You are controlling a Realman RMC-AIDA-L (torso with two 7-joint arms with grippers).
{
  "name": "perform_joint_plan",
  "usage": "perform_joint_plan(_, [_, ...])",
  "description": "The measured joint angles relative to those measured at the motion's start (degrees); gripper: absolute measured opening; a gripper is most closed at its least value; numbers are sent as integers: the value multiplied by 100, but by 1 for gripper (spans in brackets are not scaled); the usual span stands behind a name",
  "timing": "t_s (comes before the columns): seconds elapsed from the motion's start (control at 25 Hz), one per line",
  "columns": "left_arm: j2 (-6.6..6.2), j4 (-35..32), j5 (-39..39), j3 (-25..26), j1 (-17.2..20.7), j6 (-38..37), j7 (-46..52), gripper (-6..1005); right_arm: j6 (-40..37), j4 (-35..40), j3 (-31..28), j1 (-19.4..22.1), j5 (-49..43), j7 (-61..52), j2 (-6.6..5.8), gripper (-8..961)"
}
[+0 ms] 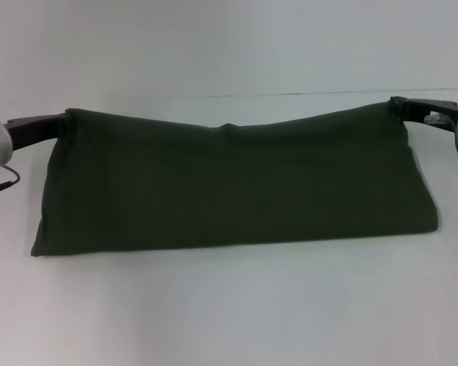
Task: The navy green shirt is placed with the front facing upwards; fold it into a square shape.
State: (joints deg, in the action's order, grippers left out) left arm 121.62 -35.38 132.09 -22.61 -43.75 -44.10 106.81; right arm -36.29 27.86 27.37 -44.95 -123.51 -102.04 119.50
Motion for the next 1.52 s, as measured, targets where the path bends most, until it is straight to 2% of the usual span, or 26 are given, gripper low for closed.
perform_joint_plan(0.36, [-35, 82, -72, -114, -194, 393, -36, 4, 90, 17, 5, -71, 166, 141, -99, 1])
perform_joint_plan(0.56, [-29, 219, -74, -420, -300, 830, -28, 22, 183, -46, 125, -189, 189, 160, -171, 10])
perform_joint_plan(0.84, [-42, 514, -48, -697, -429, 1170, -30, 54, 690, -71, 721, -215, 201, 214, -41, 40])
perform_joint_plan(0.92, [-35, 507, -59, -726, -431, 1210, -22, 63, 835, -81, 738, -213, 206, 210, -8, 83])
perform_joint_plan(1.2, [-17, 437, -76, -688, -398, 1395, 65, 200, 806, -51, 720, -218, 207, 151, -10, 235])
perform_joint_plan(1.36, [14, 177, -81, -708, -294, 1234, 361, 278, 478, 77, 723, -174, 305, 114, -8, 377])
perform_joint_plan(1.52, [113, -254, -135, -725, -46, 649, 550, 413, -131, 263, 731, -38, 370, 14, -2, 523])
